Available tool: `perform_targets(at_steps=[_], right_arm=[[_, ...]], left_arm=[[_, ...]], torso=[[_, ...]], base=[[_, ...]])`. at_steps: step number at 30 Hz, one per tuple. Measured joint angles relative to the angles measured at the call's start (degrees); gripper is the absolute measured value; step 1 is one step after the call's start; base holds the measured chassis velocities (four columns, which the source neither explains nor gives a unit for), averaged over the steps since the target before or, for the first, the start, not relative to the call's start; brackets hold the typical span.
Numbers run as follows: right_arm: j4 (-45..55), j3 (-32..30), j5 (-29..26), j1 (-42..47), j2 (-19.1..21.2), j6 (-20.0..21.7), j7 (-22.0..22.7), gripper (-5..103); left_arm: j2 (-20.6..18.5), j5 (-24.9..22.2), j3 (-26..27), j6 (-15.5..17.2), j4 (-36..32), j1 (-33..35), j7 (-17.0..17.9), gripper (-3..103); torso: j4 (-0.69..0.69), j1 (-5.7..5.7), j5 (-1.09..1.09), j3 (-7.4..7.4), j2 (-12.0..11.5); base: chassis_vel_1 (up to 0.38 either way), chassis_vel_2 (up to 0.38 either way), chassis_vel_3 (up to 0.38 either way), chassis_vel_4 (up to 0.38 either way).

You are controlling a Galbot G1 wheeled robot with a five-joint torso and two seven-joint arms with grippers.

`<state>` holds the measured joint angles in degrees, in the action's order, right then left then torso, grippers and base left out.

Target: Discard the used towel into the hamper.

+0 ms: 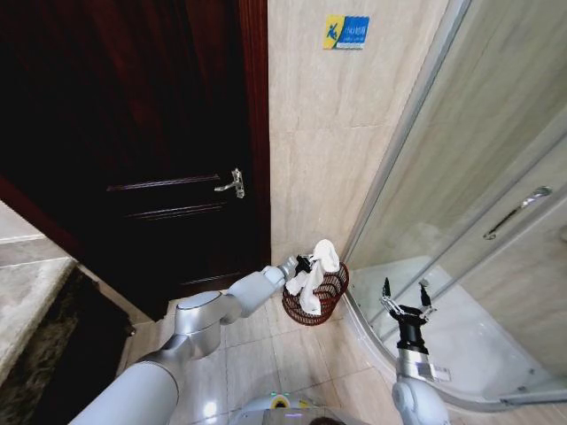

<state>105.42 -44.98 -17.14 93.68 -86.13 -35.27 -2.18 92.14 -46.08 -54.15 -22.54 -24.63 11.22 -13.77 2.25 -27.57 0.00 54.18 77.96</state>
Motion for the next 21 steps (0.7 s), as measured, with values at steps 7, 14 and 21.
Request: perform_targets(at_steps=[7,14,21], right_arm=[[-0.02,0.02,-0.01,-0.02,0.04,0.09,0.18,100],[-0.53,0.09,0.00,0.42,0.05,-0.58,0.24,100],[-1.26,-0.02,-0.12,0.40,0.31,-0.77,0.22,100]], left_arm=[[0.00,0.03,0.05,-0.10,0.01,0.06,-0.44,3],[0.00,4.87,0.12,-1.80,0.33,0.30,-8.27,3],[-0.02,12.07,0.47,-3.60,4.31,0.83,-11.81,3]], torso=[[-0.01,0.01,0.00,-0.01,-0.04],[0.00,-0.07,-0.03,0.00,-0.10],[0.00,0.07,0.03,-0.05,-0.07]], base=[[-0.102,0.100,0.092,-0.101],[-0.130,0.140,0.103,-0.112],[0.013,-0.024,-0.010,0.012]])
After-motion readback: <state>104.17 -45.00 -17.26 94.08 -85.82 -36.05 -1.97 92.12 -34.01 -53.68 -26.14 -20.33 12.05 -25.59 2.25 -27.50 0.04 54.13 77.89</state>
